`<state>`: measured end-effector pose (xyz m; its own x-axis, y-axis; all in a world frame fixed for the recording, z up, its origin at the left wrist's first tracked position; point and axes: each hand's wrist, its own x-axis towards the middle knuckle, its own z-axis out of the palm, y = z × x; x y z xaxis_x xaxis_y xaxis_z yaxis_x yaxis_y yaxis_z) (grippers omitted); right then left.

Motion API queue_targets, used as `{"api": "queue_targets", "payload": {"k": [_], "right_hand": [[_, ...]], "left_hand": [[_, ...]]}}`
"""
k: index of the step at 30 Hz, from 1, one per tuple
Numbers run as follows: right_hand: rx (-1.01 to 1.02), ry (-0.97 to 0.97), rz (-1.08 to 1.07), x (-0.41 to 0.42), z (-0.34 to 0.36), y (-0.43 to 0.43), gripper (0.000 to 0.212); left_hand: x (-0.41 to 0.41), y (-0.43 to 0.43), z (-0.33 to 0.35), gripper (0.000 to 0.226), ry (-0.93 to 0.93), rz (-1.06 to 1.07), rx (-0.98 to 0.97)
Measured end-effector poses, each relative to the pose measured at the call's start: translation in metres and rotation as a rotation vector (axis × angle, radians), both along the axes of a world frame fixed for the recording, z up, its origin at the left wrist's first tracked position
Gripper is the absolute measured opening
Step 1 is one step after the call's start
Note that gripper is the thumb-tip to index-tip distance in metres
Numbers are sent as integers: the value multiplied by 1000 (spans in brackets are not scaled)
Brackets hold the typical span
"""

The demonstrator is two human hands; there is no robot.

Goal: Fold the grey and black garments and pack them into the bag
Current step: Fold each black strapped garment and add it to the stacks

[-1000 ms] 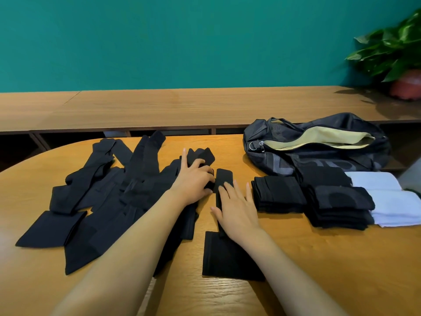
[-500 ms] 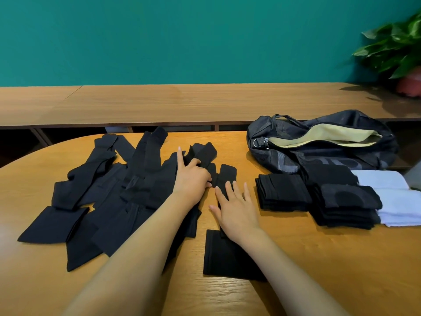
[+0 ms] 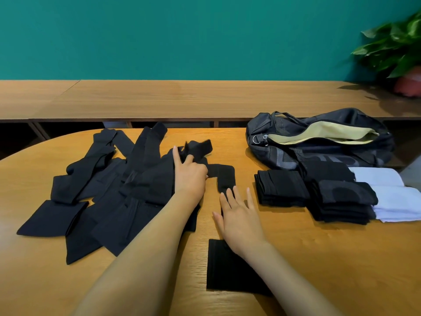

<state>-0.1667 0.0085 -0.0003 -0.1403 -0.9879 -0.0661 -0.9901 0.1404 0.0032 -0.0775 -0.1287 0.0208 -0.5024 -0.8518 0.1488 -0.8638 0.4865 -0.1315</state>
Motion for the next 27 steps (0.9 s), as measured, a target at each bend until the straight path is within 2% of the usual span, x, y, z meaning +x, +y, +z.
{"api": "queue_targets", "payload": {"k": [4, 9, 13, 16, 18, 20, 23, 27], "right_hand": [[-9, -32, 14, -2, -4, 13, 95], [-3, -22, -7, -4, -4, 0, 73], [-77, -43, 8, -4, 0, -8, 90], [-113, -17, 23, -7, 11, 3, 63], [-122, -17, 33, -10, 14, 18, 56], [-134, -34, 51, -13, 13, 38, 57], [-174, -100, 134, -14, 4, 71, 78], [-191, -132, 207, -12, -4, 112, 81]], "left_hand": [[2, -8, -1, 21, -40, 27, -22], [3, -7, -5, 31, -103, -40, -33], [8, 6, 4, 44, -150, -127, -63], [18, 27, 10, 45, -114, -155, -70], [28, 45, 15, 44, -84, -171, -75], [41, 69, 17, 42, -40, -189, -63], [62, 109, 7, 40, 76, -241, -35], [83, 160, -23, 54, 212, -320, 32]]}}
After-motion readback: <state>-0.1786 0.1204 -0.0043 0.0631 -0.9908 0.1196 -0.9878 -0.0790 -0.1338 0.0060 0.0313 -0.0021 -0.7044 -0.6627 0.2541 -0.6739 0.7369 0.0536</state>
